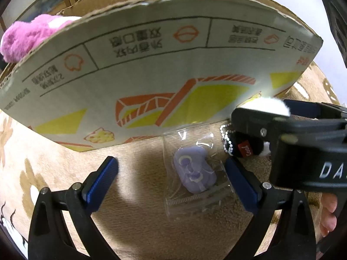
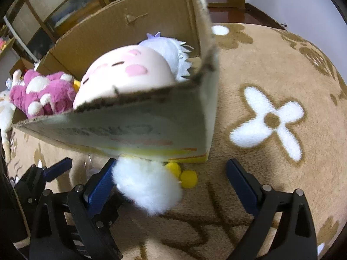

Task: Organize soft objects
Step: 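Grasp lavender bagged item with left gripper while right gripper grasps white chick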

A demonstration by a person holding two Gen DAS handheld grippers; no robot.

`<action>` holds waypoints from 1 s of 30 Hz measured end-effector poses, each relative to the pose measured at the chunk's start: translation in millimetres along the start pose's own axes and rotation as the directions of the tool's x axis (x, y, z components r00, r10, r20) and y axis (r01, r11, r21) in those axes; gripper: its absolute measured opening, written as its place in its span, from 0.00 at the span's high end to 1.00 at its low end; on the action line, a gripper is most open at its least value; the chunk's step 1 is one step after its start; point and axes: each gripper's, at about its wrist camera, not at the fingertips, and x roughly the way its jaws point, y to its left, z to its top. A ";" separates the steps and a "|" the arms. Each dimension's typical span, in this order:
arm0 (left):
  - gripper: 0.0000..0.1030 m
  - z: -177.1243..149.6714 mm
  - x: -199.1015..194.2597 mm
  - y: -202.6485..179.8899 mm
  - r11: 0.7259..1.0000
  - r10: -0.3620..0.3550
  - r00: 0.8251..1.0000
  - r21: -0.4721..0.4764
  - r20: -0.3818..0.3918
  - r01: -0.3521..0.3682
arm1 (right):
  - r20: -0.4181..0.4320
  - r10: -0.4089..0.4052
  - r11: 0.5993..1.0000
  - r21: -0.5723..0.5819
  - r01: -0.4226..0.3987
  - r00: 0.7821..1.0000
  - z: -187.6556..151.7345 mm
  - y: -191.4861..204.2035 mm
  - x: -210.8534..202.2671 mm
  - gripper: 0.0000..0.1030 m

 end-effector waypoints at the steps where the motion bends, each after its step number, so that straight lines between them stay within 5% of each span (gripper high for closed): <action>1: 0.04 -0.4 -0.5 0.5 1.000 0.002 1.000 0.000 0.001 -0.002 | -0.002 -0.006 1.000 -0.006 0.006 1.000 -3.2 -1.7 0.8 0.01; 5: 0.06 -3.1 -4.8 -5.5 1.000 0.021 1.000 0.002 0.003 -0.021 | -0.009 -0.008 1.000 -0.020 0.008 1.000 -8.5 1.9 3.6 0.06; 17: 0.31 -14.7 -5.4 13.0 0.998 -0.008 1.000 -0.055 0.006 0.008 | -0.079 0.100 0.994 -0.028 -0.102 0.992 -27.6 16.9 -2.2 0.45; 21: 0.50 -18.7 -9.3 18.1 0.997 -0.008 1.000 -0.079 0.002 0.008 | -0.095 0.143 0.989 -0.029 -0.146 0.985 -33.8 20.4 -2.2 0.64; 30: 0.56 -28.7 -25.8 21.9 0.994 -0.054 0.999 -0.097 0.001 0.054 | -0.048 0.107 0.991 -0.072 -0.110 0.993 -41.4 32.6 -13.1 0.66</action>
